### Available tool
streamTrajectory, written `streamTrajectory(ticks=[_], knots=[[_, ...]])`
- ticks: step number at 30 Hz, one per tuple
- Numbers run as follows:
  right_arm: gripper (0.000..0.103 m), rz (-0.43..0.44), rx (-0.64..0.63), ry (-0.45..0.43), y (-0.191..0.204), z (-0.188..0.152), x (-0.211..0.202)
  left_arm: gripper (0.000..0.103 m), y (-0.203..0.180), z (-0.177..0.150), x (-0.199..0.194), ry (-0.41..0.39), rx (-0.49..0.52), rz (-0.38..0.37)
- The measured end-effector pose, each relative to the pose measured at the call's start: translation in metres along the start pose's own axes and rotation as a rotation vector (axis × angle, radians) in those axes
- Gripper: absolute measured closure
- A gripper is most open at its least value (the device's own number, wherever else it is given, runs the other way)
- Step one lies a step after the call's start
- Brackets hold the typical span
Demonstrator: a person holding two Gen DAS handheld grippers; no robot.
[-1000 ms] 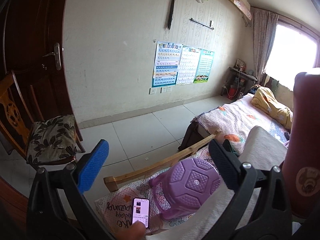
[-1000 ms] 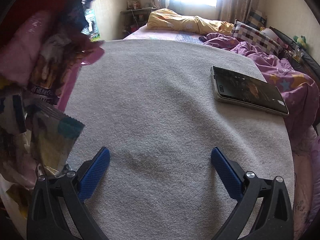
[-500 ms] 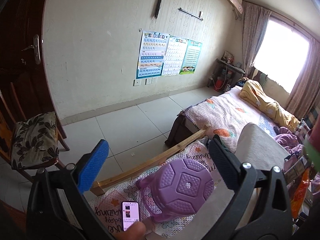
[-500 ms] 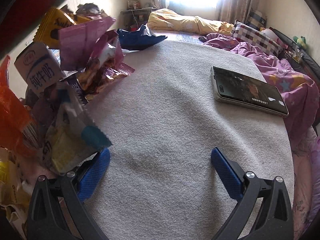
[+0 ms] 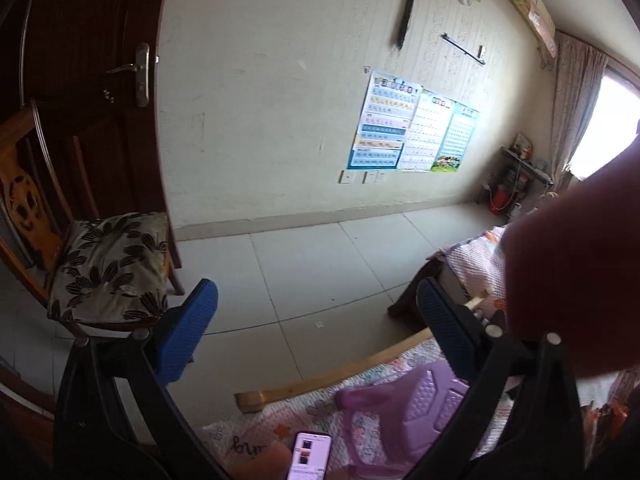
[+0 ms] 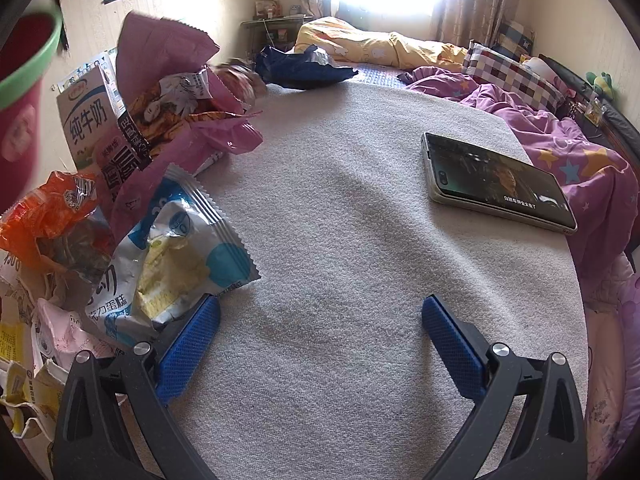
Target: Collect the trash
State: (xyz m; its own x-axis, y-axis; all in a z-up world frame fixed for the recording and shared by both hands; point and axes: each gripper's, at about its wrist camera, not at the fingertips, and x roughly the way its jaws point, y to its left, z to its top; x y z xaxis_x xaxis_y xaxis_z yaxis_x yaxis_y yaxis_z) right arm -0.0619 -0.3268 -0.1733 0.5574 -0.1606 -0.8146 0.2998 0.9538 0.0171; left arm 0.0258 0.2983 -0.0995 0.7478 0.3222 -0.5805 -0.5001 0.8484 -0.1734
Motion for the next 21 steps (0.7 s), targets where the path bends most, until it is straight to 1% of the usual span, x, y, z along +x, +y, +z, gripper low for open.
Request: streamTrajectory(ticks=[5,8,15,18,21], knots=[[0.006,0.002,0.001,-0.001,-0.001,0.000,0.000,0.005,0.020,0.000,0.011,0.027,-0.007,0.014],[0.006,-0.002,-0.001,0.000,0.004,0.000,0.000,0.005,0.022,0.000,0.014,0.035,0.005,0.000],[0.006,0.004,0.003,-0.001,0.002,0.002,-0.001,0.005,0.008,0.002,0.010,0.013,0.064,-0.065],[0.006,0.000,0.001,0.000,0.005,0.002,-0.001,0.005,-0.006,0.000,0.008,0.009,0.102,-0.101],[0.006,0.002,0.002,0.000,0.004,0.001,-0.001,0.005,-0.025,-0.001,-0.003,-0.013,0.147,-0.145]])
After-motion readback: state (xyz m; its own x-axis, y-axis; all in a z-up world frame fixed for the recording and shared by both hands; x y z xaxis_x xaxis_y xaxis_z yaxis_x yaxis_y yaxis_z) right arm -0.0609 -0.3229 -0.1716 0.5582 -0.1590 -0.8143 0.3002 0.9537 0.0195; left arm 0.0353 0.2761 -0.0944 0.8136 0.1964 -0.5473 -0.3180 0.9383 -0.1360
